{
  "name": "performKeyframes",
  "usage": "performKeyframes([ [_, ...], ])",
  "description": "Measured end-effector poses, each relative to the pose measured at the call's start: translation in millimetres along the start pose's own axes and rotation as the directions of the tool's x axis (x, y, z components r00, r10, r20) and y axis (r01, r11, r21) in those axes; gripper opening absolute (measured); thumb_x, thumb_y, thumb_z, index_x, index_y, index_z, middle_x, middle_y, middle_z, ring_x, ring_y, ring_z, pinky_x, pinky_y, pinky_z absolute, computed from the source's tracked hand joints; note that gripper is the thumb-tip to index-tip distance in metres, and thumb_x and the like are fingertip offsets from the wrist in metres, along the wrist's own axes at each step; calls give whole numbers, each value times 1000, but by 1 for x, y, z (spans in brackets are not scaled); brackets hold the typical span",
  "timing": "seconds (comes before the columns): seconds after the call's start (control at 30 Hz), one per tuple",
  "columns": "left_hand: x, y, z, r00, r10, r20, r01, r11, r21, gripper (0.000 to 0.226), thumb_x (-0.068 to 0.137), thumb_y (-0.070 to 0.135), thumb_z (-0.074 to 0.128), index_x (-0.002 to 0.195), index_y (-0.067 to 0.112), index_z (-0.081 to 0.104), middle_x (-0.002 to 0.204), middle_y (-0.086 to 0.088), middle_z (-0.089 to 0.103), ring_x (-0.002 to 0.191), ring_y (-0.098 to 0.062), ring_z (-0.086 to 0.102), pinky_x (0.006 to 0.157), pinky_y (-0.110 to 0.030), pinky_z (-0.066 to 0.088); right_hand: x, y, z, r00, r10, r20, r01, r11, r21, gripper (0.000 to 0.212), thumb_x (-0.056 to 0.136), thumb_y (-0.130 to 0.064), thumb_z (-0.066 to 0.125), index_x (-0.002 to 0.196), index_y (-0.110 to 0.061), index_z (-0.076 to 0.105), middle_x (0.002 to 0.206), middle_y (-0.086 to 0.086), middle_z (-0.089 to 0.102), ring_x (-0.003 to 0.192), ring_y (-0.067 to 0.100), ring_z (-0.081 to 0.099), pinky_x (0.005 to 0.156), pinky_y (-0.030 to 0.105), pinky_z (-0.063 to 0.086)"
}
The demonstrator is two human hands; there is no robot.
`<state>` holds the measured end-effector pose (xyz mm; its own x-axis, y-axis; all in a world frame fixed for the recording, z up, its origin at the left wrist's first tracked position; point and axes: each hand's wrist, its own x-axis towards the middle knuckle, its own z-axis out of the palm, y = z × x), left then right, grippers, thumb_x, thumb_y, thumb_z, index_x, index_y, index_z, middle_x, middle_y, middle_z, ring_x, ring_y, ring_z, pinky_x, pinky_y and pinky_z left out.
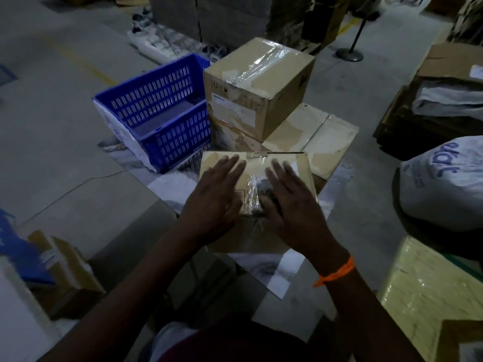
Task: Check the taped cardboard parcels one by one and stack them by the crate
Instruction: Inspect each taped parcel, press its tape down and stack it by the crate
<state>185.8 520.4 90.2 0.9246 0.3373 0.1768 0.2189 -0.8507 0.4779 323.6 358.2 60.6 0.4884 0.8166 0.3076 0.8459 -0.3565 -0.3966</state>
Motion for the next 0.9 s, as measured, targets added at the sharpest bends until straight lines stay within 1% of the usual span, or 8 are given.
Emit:
performKeyframes([
  [0.07, 18, 0, 7, 989, -25, 148, 1, 987, 158, 68, 99, 41, 21, 162, 18, 10, 170, -4, 2, 155, -13, -6, 120, -30, -5, 20, -2, 6, 989, -14, 144, 31, 993, -113, 69, 104, -46, 19, 159, -7, 35, 167, 13, 29, 157, 30, 21, 123, 55, 29],
  [0.17, 32, -10, 20, 973, -58, 222, -22, 941, 339, 70, 98, 44, 6, 162, 18, 4, 171, -6, -2, 157, -17, -4, 124, -36, -3, 36, 0, 5, 971, 43, 234, 7, 978, -207, 81, 97, -51, 3, 161, -10, 30, 169, 11, 26, 158, 28, 20, 126, 52, 20],
  [0.3, 25, -11, 28, 969, -64, 238, -27, 931, 363, 74, 95, 49, -5, 162, 19, 1, 170, -4, -4, 156, -16, -6, 123, -35, -6, 30, -4, 5, 953, 55, 299, 21, 970, -244, 83, 94, -52, -3, 163, -13, 23, 171, 8, 20, 159, 24, 14, 127, 45, 8],
  [0.4, 21, -10, 28, 967, -73, 244, -22, 932, 363, 71, 97, 48, -2, 162, 19, 1, 170, -4, -6, 156, -16, -7, 121, -33, -9, 26, -5, 10, 955, 59, 290, 17, 968, -252, 79, 97, -50, 2, 162, -13, 27, 170, 9, 25, 158, 25, 19, 126, 46, 12],
  [0.53, 28, -8, 24, 970, -71, 230, -15, 936, 353, 70, 99, 46, 4, 163, 18, 3, 170, -5, -2, 156, -16, -5, 123, -34, -7, 34, -3, 6, 953, 69, 296, 3, 971, -239, 82, 94, -53, -2, 163, -16, 23, 171, 5, 20, 159, 22, 14, 127, 44, 8],
  [0.67, 22, -6, 21, 978, -68, 196, -1, 942, 335, 81, 92, 58, -5, 162, 19, 7, 170, -4, 2, 156, -14, -2, 120, -31, -9, 26, -4, 0, 969, 69, 237, -26, 984, -178, 79, 98, -56, 8, 160, -13, 32, 168, 9, 29, 157, 22, 23, 125, 38, 8],
  [0.8, -7, -12, 14, 970, -111, 218, 44, 955, 292, 89, 85, 69, -11, 161, 22, -4, 163, 4, -17, 151, -11, -15, 121, -35, -11, -1, 7, -13, 967, 162, 198, -130, 977, -168, 83, 98, -63, 13, 159, -11, 33, 167, 11, 30, 156, 23, 24, 125, 40, 14],
  [0.9, -35, -25, 18, 988, -10, 153, -40, 948, 316, 77, 99, 66, -5, 160, 20, 4, 166, -2, -5, 154, -14, -8, 125, -41, -3, -28, 14, -14, 980, 152, 132, -123, 971, -203, 74, 105, -60, 18, 157, -11, 37, 165, 11, 33, 155, 25, 27, 124, 46, 22],
])
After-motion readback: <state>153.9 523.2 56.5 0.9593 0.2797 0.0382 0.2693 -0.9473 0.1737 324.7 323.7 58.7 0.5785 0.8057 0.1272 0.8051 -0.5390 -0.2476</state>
